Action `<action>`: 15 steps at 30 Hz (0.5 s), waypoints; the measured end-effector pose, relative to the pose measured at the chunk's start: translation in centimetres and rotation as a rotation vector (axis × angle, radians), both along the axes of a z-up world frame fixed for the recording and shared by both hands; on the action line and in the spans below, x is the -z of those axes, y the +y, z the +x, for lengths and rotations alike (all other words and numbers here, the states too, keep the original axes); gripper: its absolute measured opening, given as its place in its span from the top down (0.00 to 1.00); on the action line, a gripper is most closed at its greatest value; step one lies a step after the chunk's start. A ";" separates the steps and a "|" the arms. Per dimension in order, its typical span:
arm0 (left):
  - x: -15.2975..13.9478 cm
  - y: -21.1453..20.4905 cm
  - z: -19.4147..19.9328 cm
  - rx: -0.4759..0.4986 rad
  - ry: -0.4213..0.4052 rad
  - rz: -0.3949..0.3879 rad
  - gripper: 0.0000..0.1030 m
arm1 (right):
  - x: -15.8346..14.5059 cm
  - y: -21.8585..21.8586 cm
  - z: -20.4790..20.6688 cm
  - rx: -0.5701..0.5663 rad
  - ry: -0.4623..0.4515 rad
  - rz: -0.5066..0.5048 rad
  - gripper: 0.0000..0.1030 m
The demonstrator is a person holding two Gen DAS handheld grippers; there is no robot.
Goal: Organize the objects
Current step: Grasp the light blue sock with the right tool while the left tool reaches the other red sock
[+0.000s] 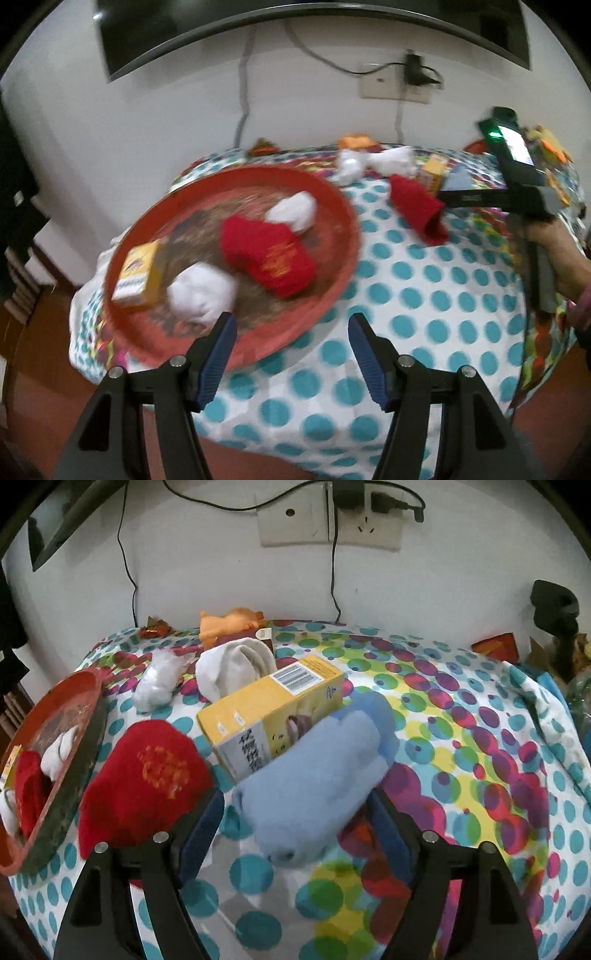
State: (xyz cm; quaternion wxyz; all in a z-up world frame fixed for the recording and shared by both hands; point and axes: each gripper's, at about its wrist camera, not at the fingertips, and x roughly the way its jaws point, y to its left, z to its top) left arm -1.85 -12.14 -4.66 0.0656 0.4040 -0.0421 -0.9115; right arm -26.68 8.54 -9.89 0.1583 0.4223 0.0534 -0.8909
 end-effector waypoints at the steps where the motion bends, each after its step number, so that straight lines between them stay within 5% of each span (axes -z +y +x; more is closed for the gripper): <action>1: -0.1 0.6 -0.5 0.015 -0.001 -0.004 0.37 | 0.1 0.0 -0.2 -0.002 -0.002 0.003 0.31; 3: -0.2 2.1 -1.6 0.054 0.000 -0.005 0.37 | 0.2 0.1 -0.5 -0.023 -0.022 -0.026 0.48; 7: -0.3 4.7 -4.1 0.103 0.004 0.001 0.37 | 0.1 0.7 -0.2 -0.048 -0.010 -0.023 0.62; 15: 0.5 8.1 -8.7 0.161 0.003 0.069 0.37 | -0.3 3.7 1.9 -0.069 -0.001 -0.001 0.67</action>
